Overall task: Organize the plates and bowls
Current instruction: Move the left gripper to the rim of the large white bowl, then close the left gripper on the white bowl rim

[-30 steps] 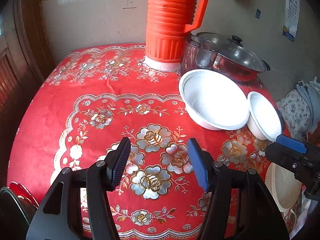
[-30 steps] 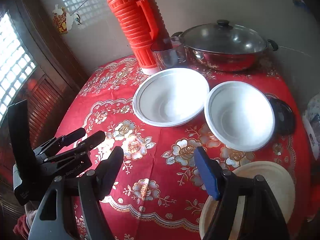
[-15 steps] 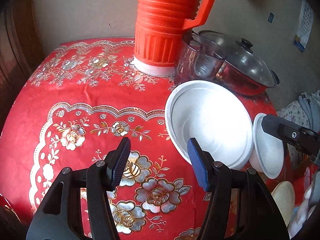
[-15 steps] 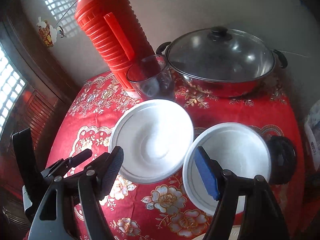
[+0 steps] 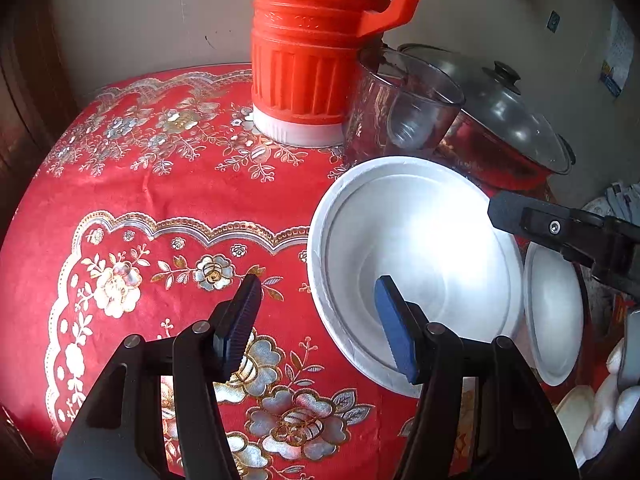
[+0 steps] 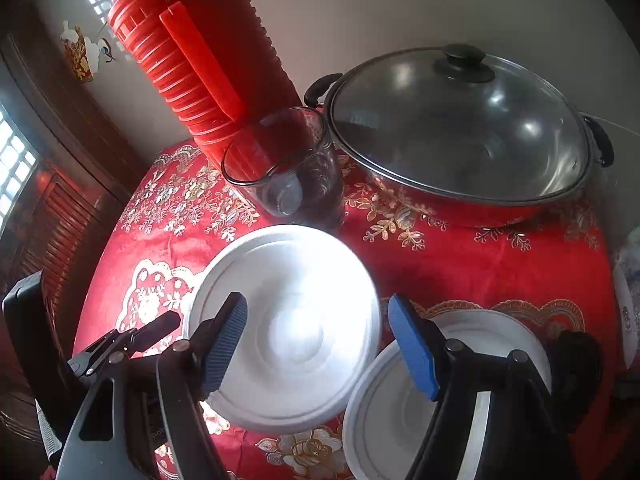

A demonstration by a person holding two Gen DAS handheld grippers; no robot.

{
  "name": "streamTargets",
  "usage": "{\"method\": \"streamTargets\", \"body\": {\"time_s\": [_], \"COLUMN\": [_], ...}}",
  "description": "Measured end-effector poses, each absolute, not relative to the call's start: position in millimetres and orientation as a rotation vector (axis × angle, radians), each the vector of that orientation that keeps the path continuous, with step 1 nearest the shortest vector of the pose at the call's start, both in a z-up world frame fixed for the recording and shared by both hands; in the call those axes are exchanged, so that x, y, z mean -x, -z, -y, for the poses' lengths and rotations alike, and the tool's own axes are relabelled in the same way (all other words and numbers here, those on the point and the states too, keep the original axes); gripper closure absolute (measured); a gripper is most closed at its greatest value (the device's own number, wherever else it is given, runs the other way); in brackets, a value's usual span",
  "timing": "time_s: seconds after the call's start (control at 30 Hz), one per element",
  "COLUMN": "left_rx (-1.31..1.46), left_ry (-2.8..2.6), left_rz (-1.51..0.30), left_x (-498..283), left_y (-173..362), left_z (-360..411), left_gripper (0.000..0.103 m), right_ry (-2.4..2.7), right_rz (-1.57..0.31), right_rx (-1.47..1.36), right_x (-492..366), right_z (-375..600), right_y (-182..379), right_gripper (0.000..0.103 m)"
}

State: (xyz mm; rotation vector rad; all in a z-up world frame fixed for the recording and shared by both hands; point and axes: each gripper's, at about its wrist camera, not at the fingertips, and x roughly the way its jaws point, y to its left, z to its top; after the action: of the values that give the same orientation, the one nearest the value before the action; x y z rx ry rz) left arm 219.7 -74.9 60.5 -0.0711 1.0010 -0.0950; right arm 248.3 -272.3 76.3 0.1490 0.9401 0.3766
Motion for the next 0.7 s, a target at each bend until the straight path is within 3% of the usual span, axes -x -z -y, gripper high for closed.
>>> {"method": "streamTargets", "body": {"time_s": [0.6, 0.67, 0.7], "left_rx": [0.051, 0.056, 0.055], "left_ry": [0.089, 0.094, 0.095], "left_rz": [-1.066, -1.077, -1.08], "left_x": [-234.5, -235.7, -236.1], "left_y": [-36.6, -34.4, -33.0], "left_z": [84.5, 84.2, 83.8], "left_gripper": [0.043, 0.043, 0.043], "right_ry": [-0.391, -0.388, -0.388], "right_rz": [-1.01, -1.005, -1.003], "right_rx": [-0.062, -0.037, -0.031], "right_x": [-279.8, -279.4, -279.4], "right_z": [264.4, 261.7, 260.9], "right_y": [-49.9, -49.5, -49.1], "right_gripper": [0.031, 0.052, 0.055]}}
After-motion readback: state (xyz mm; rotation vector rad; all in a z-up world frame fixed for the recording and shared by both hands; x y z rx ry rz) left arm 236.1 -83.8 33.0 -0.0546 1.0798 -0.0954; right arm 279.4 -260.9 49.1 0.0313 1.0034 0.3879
